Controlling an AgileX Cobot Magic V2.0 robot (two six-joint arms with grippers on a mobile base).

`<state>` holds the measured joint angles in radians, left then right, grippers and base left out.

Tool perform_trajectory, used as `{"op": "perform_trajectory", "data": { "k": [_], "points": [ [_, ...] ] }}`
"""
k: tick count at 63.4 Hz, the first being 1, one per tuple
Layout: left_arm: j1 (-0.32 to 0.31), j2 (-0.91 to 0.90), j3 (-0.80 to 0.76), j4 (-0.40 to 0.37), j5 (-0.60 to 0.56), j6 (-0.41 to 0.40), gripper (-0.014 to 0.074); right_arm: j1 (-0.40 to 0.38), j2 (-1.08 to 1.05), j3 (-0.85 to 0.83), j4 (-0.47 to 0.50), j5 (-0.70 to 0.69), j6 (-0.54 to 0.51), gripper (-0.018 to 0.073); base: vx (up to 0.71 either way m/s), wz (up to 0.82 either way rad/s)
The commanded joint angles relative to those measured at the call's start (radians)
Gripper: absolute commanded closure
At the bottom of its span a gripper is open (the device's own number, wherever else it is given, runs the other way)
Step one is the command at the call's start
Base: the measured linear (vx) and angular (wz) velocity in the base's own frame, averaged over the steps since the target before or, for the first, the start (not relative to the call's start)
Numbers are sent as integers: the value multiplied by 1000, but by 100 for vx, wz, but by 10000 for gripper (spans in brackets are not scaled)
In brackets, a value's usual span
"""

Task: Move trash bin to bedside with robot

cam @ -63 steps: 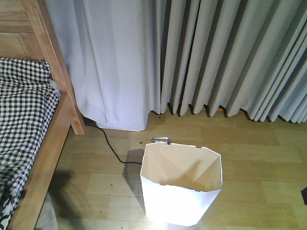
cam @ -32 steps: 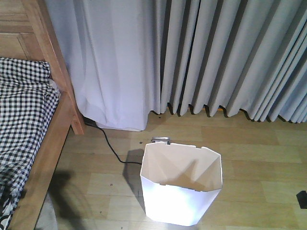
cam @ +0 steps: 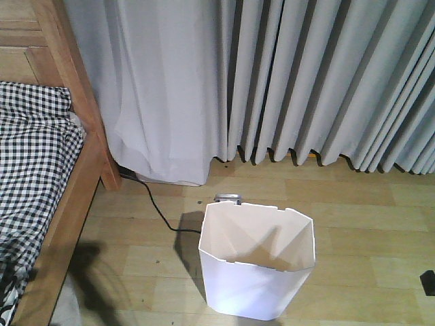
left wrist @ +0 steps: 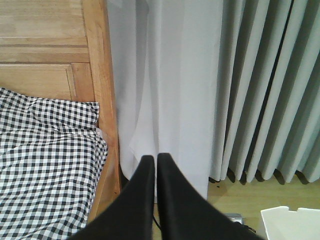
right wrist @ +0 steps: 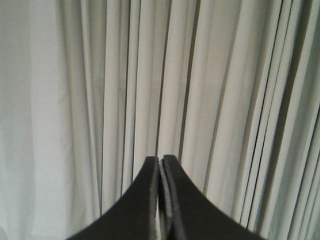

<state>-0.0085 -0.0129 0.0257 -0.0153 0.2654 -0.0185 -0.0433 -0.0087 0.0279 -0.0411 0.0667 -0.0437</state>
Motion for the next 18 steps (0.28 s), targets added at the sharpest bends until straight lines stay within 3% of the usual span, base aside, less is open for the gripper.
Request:
{"op": "perform_trajectory", "data": {
  "k": [1,18],
  "points": [
    [-6,-13,19,-3,-69,-4,602,0,-15,7,-9,-67,-2,568,0,0],
    [-6,-13,19,-3,-69,-4,602,0,-15,7,-9,-67,-2,568,0,0]
  ]
}}
